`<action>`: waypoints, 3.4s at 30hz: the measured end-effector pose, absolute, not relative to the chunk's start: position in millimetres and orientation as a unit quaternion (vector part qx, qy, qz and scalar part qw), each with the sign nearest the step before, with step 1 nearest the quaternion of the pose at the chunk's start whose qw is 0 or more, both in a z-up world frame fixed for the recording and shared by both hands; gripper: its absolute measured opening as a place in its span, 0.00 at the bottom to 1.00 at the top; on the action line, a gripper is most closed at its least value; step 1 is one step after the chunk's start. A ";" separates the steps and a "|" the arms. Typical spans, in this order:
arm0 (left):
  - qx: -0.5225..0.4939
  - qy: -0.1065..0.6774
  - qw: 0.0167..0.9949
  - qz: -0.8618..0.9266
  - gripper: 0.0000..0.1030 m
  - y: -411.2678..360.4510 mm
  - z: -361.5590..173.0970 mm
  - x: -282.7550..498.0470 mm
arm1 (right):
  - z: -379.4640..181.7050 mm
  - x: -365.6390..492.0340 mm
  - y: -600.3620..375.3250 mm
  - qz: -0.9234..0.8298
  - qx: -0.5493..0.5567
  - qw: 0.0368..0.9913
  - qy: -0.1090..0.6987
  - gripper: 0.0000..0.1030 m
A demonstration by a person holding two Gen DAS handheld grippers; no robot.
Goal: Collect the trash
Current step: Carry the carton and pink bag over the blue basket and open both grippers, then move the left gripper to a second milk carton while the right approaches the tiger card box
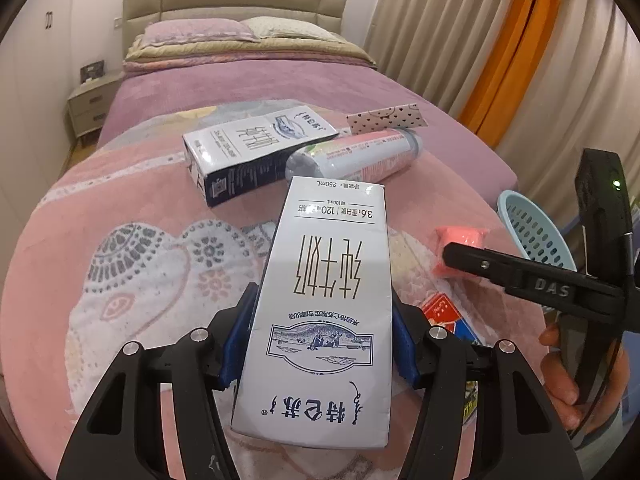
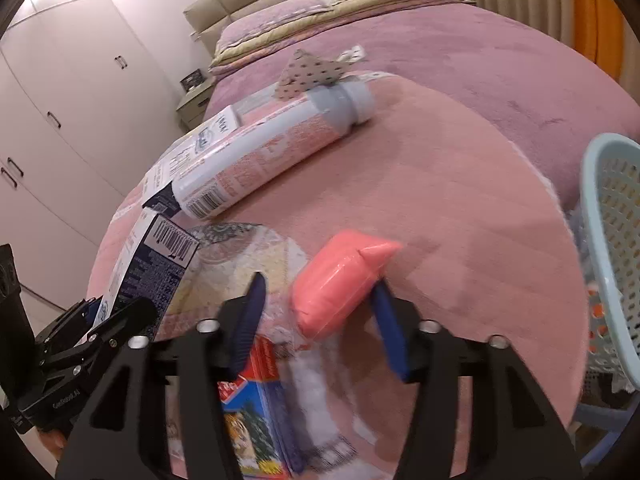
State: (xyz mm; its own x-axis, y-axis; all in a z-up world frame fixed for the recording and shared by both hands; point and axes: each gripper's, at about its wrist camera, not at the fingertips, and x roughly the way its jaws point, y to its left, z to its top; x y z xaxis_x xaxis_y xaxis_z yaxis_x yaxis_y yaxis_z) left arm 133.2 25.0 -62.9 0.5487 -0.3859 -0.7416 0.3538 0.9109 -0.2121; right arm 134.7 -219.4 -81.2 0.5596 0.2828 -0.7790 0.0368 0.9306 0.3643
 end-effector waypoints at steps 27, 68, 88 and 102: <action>-0.013 0.375 0.893 -0.247 0.55 -7.3 -19.1 107.8 | -63.0 119.1 -259.9 0.027 0.178 0.891 0.417 0.37; 0.036 0.408 0.817 -0.406 0.70 -294.3 -31.8 134.6 | -67.3 24.2 -507.6 -0.192 0.311 0.856 0.366 0.53; -0.027 0.326 0.858 -0.395 0.70 -193.3 33.8 93.4 | -15.5 19.5 -443.0 -0.126 0.264 0.897 0.332 0.53; -0.079 0.311 0.899 -0.297 0.70 -53.5 39.6 104.8 | 17.0 36.2 -335.5 -0.023 0.200 0.922 0.331 0.60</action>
State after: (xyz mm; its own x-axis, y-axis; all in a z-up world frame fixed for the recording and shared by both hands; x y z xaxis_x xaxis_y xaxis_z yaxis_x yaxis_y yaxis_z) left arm 104.8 -53.5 39.6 0.6302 -0.5833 -0.5125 0.4849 0.8111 -0.3271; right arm 36.2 -335.5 17.0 0.7804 0.0904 -0.6187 0.1744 0.9187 0.3543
